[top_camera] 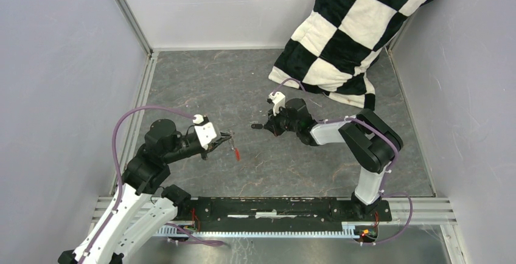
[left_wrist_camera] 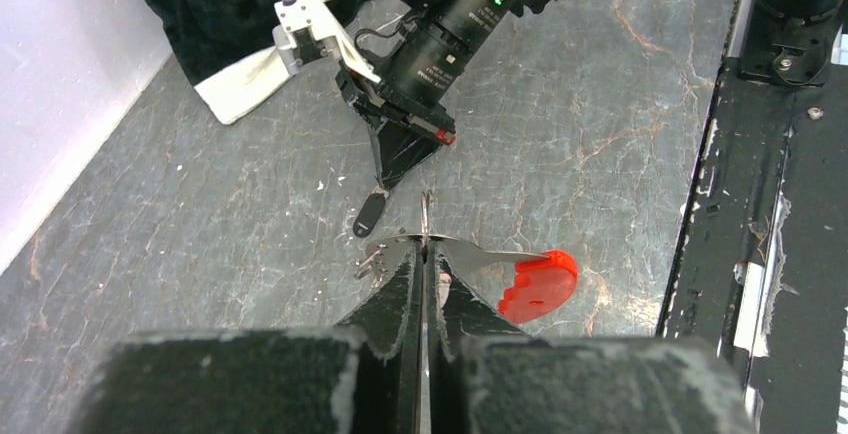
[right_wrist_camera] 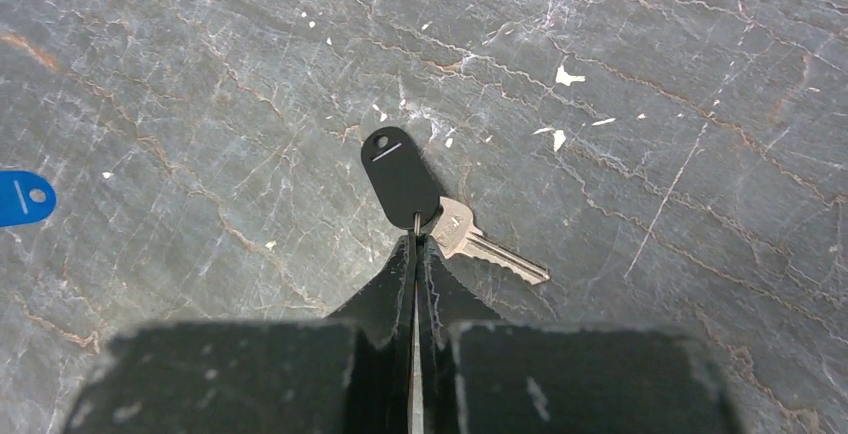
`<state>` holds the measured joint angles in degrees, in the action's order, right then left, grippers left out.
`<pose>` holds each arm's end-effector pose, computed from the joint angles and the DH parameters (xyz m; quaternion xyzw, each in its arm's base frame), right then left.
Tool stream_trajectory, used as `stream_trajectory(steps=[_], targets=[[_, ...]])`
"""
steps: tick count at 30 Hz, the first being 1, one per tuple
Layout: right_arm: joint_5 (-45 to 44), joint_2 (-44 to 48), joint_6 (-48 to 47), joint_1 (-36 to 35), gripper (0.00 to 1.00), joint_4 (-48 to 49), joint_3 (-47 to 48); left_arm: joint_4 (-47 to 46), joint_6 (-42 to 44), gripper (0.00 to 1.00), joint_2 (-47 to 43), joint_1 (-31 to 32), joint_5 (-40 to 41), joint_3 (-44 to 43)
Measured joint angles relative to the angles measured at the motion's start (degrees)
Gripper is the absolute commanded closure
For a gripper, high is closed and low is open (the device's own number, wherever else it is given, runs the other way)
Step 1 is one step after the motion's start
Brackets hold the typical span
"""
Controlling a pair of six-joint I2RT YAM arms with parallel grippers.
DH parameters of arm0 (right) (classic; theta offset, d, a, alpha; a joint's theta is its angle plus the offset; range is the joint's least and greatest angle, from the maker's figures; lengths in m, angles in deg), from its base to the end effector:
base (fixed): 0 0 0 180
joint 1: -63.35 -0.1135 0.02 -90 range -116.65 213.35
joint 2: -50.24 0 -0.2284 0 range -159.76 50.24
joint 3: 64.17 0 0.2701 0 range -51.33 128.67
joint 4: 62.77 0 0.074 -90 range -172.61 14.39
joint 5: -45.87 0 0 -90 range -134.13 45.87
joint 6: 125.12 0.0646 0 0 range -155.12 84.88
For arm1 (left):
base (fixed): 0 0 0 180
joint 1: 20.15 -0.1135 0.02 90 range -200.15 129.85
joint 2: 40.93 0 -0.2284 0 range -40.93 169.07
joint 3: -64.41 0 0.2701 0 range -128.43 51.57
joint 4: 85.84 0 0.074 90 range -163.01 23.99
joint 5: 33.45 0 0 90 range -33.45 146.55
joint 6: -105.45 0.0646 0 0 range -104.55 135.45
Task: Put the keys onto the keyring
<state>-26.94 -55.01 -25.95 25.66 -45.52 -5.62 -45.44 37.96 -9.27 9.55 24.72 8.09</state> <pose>0.2918 0.2496 0.0706 -0.2834 0.8090 0.3166 0.4061 0.1526 -0.1263 0.3111 0.4860 0.6157 -0.2546 0.5656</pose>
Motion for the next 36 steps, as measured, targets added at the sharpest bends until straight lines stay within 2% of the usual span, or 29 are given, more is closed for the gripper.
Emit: stream_trajectory(steps=[7,13,21,28,36], targets=[[0.8,5.7,-0.5,0.0,1.00,0.1,-3.6,0.0,-0.7,0.98,0.6,0.0,0.7,0.0],[1.2,16.8,-2.6,-1.0,0.99,-1.7,-10.1,-1.2,-4.7,0.98,2.0,0.0,2.8,0.4],[-2.2,33.6,-11.3,-12.0,1.00,-12.8,-9.2,-2.3,-8.2,0.98,5.1,0.0,3.5,2.3],[-6.2,37.8,-14.9,-18.5,1.00,-20.0,-4.6,-3.5,-9.7,0.98,5.6,0.0,3.9,2.8],[-9.4,37.9,-15.5,-22.4,1.00,-20.8,-0.2,-4.7,-11.3,0.98,5.6,0.0,3.8,3.7]])
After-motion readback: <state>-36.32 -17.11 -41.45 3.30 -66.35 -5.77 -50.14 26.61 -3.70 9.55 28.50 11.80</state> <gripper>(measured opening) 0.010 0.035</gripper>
